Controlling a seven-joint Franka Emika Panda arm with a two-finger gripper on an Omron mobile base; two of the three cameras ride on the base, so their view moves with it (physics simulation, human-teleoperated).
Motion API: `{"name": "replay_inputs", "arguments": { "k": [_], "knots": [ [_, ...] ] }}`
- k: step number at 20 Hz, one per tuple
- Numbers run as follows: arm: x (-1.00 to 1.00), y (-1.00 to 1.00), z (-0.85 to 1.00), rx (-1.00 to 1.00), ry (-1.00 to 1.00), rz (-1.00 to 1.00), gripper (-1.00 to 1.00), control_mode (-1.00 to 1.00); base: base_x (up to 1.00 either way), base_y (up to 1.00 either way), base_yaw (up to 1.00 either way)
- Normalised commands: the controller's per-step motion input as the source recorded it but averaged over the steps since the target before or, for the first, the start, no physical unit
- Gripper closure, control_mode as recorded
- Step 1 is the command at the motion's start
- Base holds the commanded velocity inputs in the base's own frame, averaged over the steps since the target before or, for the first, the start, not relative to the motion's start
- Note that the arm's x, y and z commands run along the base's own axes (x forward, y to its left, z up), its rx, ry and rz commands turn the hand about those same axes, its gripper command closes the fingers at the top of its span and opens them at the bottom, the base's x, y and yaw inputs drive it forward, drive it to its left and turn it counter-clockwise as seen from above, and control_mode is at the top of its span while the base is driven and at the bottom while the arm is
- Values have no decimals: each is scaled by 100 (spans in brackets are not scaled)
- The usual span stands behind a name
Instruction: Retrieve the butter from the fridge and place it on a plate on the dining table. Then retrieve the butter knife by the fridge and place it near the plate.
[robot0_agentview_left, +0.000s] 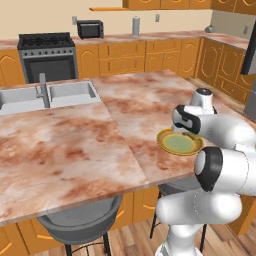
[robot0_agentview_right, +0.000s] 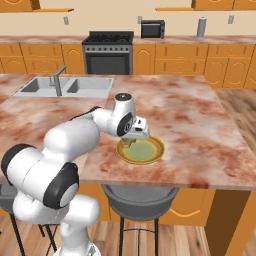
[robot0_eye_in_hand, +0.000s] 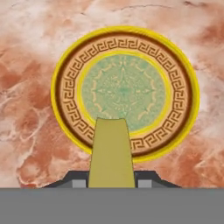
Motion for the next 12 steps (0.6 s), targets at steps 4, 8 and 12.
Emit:
{"name": "replay_inputs", "arguments": {
  "k": [4, 8, 12],
  "knots": [
    [42, -11, -54, -2, 0, 0, 100, -100, 0, 0, 0],
    [56, -31, -48, 0, 0, 3, 100, -100, 0, 0, 0],
    [33, -36, -46, 0, 0, 5, 100, -100, 0, 0, 0]
  ]
}}
